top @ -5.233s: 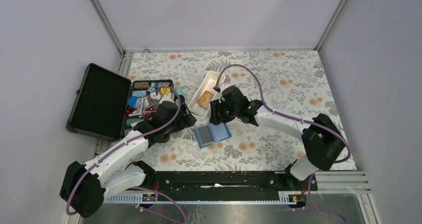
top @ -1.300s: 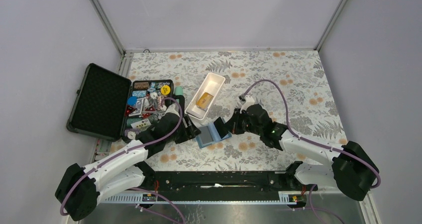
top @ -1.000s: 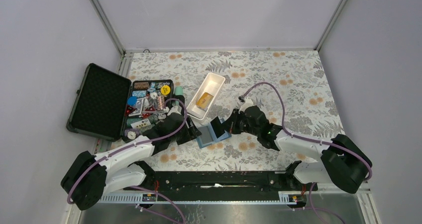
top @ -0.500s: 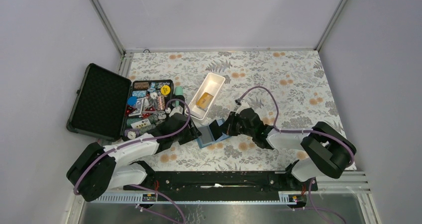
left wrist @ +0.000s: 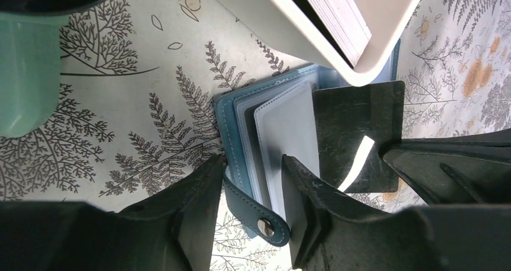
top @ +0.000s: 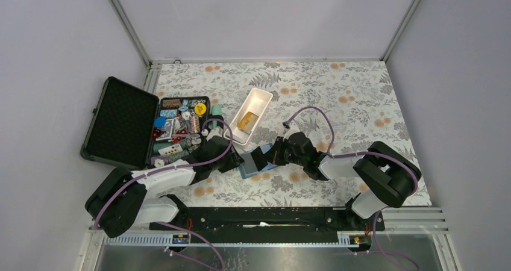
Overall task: Put the credit cards into the card holder
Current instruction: Insert the credit card into the card holder.
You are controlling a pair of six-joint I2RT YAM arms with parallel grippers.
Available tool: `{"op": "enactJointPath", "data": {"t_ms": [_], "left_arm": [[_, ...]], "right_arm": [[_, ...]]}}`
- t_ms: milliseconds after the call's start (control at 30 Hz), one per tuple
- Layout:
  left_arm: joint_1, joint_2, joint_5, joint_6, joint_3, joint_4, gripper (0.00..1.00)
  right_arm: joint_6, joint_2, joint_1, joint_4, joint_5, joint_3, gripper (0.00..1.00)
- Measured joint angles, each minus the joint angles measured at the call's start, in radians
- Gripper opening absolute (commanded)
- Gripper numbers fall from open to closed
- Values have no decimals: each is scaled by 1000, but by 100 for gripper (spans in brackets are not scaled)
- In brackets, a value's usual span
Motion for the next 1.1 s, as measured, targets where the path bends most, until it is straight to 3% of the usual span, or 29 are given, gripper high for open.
{"op": "enactJointPath", "data": {"t_ms": [1100], "left_arm": [[2, 37, -26, 5, -5, 32, 18]], "right_arm": [[7, 116, 3, 116, -3, -10, 0]]}}
